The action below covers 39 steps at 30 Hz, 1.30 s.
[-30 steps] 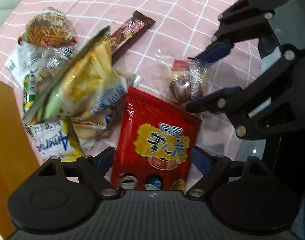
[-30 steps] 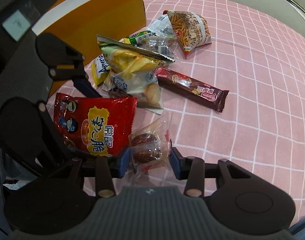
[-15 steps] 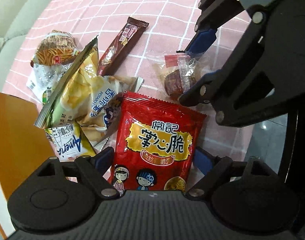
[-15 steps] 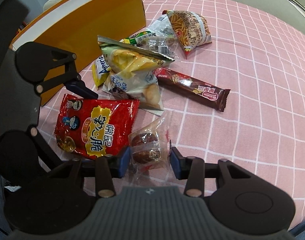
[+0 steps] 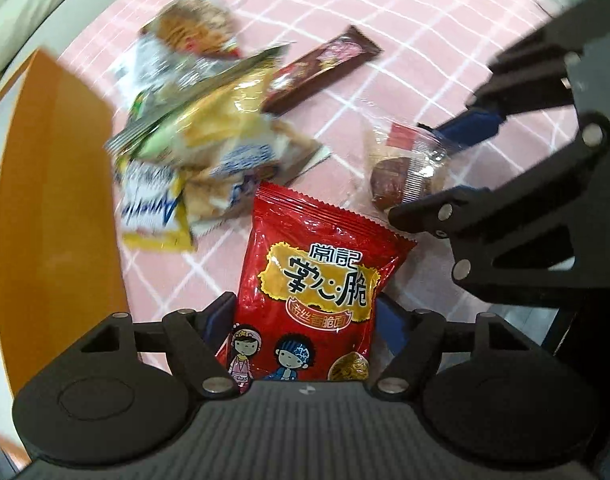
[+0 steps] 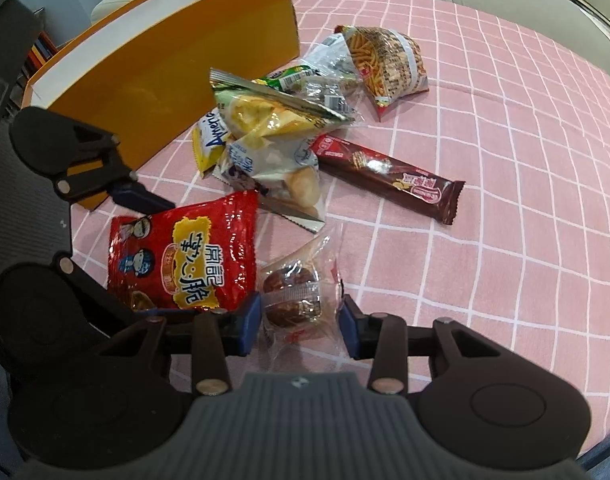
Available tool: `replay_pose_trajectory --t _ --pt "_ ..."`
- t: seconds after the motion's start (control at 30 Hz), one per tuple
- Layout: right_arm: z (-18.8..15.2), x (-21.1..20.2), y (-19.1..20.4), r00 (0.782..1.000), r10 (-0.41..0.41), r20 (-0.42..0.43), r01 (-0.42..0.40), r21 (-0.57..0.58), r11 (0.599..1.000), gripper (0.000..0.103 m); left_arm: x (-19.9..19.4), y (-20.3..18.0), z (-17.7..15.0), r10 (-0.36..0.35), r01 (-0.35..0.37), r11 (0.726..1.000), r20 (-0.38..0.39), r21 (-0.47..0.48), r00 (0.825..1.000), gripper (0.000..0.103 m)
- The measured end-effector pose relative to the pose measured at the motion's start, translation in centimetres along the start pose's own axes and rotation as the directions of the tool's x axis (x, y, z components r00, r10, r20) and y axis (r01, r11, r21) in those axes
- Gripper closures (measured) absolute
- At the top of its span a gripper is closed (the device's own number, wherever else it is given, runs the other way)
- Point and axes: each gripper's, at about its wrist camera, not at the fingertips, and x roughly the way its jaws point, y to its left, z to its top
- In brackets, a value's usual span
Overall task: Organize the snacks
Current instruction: 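Carry the red bag and pastry into the orange box and open both grippers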
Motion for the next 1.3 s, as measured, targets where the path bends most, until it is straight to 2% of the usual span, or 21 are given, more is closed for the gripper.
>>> replay_pose_trajectory --t 0.23,0.43,0.57,0.67,0.9,1.07,1.17,1.3 --pt "0.1 -1.0 0.9 1.000 -0.003 0.027 0.003 -0.025 1.000 0.065 -2.7 1.5 -0.9 0.038 -0.032 0.984 0.033 -0.176 0.999 0.019" --pt "0.9 -3.0 1.7 0.996 0.005 0.088 -0.002 -0.035 0.999 0.065 -5.9 2.5 -2.4 0.082 -0.056 0.944 0.069 -0.326 0.994 0.019" --pt "1.9 -4.6 2.6 0.990 0.013 0.141 -0.005 -0.056 0.998 0.066 -8.7 3.8 -4.2 0.143 -0.081 0.891 0.106 -0.447 0.984 0.019" --pt "3.3 -5.7 3.2 0.983 0.029 0.179 -0.015 -0.078 0.997 0.066 -11.2 5.3 -5.4 0.178 -0.072 0.843 0.151 -0.533 0.972 0.019" --pt "7.8 -7.7 6.0 0.959 0.096 0.267 -0.051 -0.168 0.984 0.066 -16.8 10.4 -7.3 0.277 -0.039 0.728 0.241 -0.685 0.930 0.019" --pt "11.2 -8.2 9.0 0.939 0.157 0.307 -0.075 -0.264 0.962 0.066 -18.2 14.8 -7.3 0.331 -0.085 0.677 0.199 -0.731 0.922 0.019" --pt "13.3 -7.6 10.9 0.934 0.175 0.312 -0.068 -0.325 0.943 0.066 -18.0 17.1 -6.7 0.327 -0.090 0.655 0.174 -0.750 0.929 0.019" --pt "15.9 -6.2 12.8 0.936 0.201 0.289 -0.075 -0.396 0.915 0.066 -16.9 19.6 -5.8 0.308 -0.111 0.654 0.129 -0.749 0.943 0.019"
